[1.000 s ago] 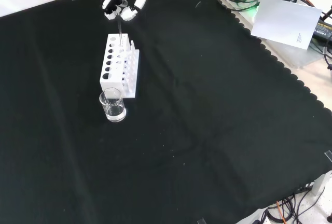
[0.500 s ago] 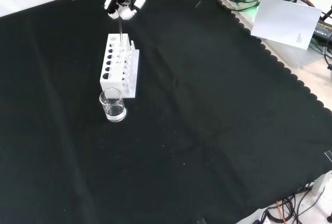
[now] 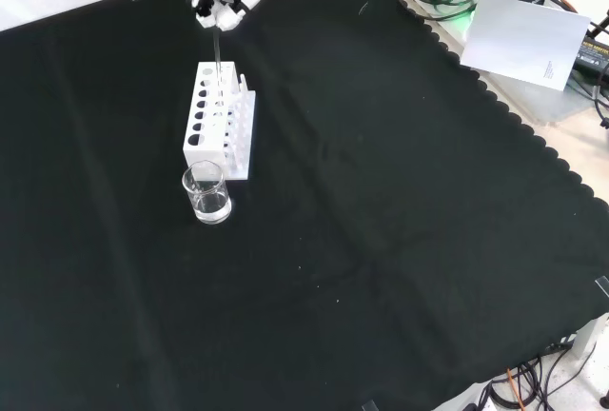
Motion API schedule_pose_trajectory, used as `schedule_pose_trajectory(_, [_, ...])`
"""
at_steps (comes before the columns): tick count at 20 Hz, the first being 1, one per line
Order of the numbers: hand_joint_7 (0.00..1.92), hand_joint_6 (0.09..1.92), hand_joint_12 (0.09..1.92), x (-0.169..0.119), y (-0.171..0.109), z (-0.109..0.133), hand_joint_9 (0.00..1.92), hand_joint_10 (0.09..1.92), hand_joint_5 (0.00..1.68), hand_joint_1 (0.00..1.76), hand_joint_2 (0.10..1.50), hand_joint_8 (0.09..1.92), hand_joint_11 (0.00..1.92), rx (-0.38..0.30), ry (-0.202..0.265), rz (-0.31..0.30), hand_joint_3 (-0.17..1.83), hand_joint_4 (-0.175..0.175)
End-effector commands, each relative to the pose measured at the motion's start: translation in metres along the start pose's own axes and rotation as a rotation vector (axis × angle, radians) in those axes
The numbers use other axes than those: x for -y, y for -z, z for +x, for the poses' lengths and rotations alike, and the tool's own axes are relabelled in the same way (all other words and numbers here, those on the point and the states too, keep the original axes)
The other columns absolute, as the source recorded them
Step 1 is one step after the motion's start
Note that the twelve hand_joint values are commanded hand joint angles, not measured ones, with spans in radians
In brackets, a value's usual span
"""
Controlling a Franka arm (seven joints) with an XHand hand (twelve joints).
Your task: Take the glass rod from the white test tube rack.
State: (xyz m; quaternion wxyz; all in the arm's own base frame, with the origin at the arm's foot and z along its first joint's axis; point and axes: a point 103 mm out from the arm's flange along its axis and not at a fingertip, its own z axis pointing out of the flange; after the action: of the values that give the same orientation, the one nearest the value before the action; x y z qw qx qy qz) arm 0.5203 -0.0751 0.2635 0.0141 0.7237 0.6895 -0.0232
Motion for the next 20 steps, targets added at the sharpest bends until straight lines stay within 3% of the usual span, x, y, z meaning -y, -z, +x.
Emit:
schedule_pose_trajectory(1, [1.16,0.57,0.85,0.002,0.048,0.003,1.70,0.71,1.11,1.30,0.85,1.08,1.33,-0.044,-0.018,-0.216,0.41,-0.175])
schedule_pose_trajectory(6, [1.16,0.49,0.90,0.005,0.080,0.007,1.71,0.69,1.14,1.30,0.88,1.06,1.33,-0.032,-0.015,-0.229,0.35,-0.175])
schedule_pose_trajectory(11, [1.16,0.43,0.93,0.011,0.105,0.016,1.73,0.68,1.17,1.30,0.91,1.06,1.33,-0.010,0.004,-0.186,0.29,-0.175])
schedule_pose_trajectory(20, [1.16,0.38,0.94,0.019,0.123,0.025,1.75,0.68,1.18,1.30,0.92,1.06,1.33,0.009,0.014,-0.189,0.25,-0.175])
